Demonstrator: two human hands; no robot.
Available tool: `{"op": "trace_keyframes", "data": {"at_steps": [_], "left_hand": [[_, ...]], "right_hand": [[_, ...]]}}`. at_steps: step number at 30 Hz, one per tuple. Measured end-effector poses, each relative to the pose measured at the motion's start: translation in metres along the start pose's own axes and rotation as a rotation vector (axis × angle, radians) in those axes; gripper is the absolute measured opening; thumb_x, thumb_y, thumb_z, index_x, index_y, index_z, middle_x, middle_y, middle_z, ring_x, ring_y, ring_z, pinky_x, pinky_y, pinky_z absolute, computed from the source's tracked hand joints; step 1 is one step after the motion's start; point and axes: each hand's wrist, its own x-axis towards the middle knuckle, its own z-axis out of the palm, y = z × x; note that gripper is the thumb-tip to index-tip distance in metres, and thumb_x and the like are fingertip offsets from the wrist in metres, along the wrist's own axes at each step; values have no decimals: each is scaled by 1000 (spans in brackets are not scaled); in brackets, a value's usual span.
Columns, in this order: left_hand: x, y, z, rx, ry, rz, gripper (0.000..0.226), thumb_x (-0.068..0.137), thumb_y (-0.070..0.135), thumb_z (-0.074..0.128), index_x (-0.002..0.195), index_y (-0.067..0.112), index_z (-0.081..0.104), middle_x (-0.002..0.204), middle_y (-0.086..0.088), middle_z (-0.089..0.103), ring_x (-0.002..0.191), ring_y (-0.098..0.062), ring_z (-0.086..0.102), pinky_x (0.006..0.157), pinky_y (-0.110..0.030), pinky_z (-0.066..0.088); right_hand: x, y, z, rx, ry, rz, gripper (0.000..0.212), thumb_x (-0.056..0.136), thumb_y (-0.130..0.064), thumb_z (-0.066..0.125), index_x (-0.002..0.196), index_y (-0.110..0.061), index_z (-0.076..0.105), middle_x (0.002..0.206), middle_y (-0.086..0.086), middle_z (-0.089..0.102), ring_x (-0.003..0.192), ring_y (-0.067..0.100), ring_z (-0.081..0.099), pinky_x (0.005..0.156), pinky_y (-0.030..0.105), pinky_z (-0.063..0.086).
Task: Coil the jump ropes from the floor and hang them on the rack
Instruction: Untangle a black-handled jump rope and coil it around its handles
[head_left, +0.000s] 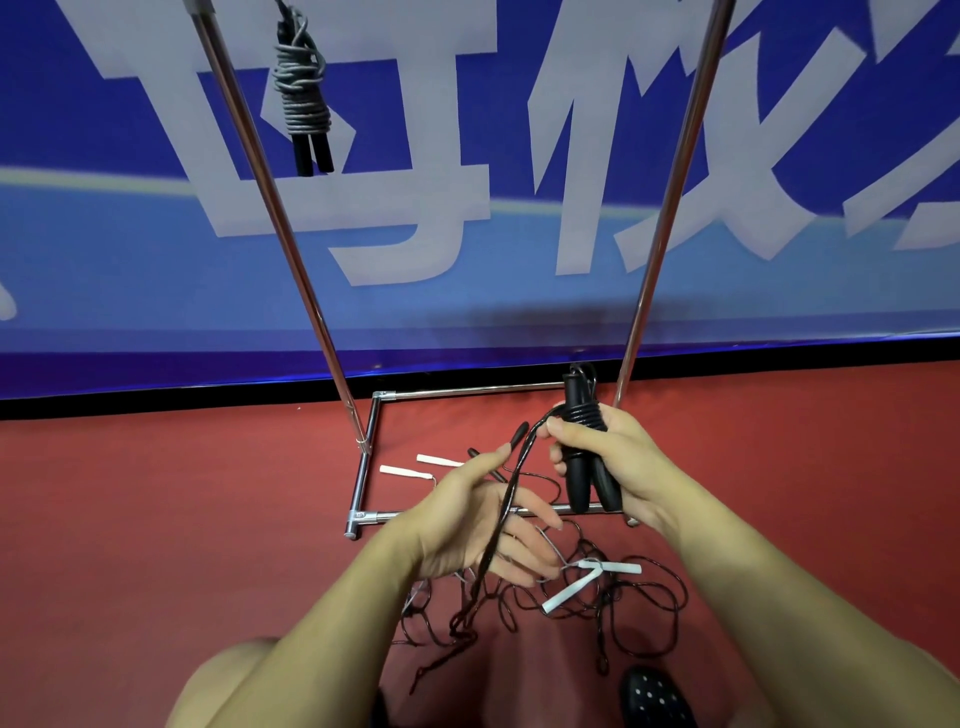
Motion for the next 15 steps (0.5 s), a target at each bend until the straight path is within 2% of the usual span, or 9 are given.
{"op": "trace_keyframes", "data": {"at_steps": [2,5,7,11,13,15], "left_hand": [[1,-1,1,-30,-78,-32,90,94,79,29,124,1,64,126,-33,61,126,-48,55,99,-51,50],[1,-2,4,-59,-131,-52,94,92,81,29,132,2,59,142,-37,49,137,-48,47,104,-56,42],[2,-4,5,-58,-136,-43,90,94,79,30,135,3,57,145,-37,48,139,-48,46,103,-55,39],[7,-10,4,-66,-110,41,72,103,59,27,137,3,56,143,-35,51,137,-47,48,105,-55,41],[10,-10,4,-70,-47,99,60,107,47,27,133,3,60,137,-33,57,132,-45,54,109,-56,42],[12,-9,5,-46,52,166,50,109,37,33,127,3,64,128,-30,65,121,-39,65,103,-48,52]], "right_hand": [[1,1,0,30,19,-17,31,92,-9,71,115,11,62,90,12,72,72,20,64,65,29,56],[4,1,-2,65,45,-37,35,90,-15,72,114,10,66,81,11,69,71,21,62,65,28,56],[6,-1,-2,101,70,-65,39,89,-18,73,116,9,66,86,12,71,72,21,62,64,28,55],[10,-2,-6,174,164,-113,34,94,-13,69,123,4,62,118,11,75,78,17,66,65,28,57],[11,-3,-10,177,191,-112,31,94,-13,69,121,1,63,120,10,74,79,17,66,66,28,57],[11,-3,-12,169,211,-116,31,94,-13,70,120,1,63,120,10,74,80,17,66,67,29,56]]}}
